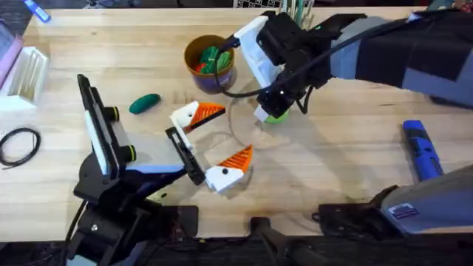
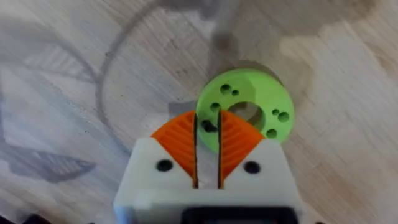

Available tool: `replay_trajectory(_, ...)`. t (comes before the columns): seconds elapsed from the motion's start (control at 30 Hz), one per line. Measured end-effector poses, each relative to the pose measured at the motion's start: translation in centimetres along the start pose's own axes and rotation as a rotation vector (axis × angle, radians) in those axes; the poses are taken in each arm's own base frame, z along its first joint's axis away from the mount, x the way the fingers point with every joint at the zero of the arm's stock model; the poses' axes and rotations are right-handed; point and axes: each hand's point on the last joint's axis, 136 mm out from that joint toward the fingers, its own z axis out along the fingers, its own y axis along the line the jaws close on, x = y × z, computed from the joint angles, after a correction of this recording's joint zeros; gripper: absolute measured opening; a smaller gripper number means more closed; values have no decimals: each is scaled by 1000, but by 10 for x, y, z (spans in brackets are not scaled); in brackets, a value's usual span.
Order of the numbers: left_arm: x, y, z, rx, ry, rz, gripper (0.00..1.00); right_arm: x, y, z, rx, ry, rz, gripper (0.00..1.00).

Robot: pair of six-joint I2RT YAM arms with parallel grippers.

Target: Pick up the gripper from the table and insert it into the empty holder that is missing its gripper. Then pick up a screw, insert it into the mounting hole, and use the screwdriver to tighten it. Finally, clean up the table by picking up the vegetable and placing it into the bucket.

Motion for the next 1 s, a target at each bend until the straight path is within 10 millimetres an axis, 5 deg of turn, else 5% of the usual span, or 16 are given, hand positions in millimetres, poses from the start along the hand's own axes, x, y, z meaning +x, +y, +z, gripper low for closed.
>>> replay_trajectory(0.3,0,0,0,0,0,0,988,2,-2,2,9,11,2,17)
replay_trajectory(0.6,0,0,0,0,0,0,989,5,-2,-7,10,42,-1,7)
replay_trajectory(1.0,0,0,0,0,0,0,989,-39,-18,-107,40,-54,-19,7)
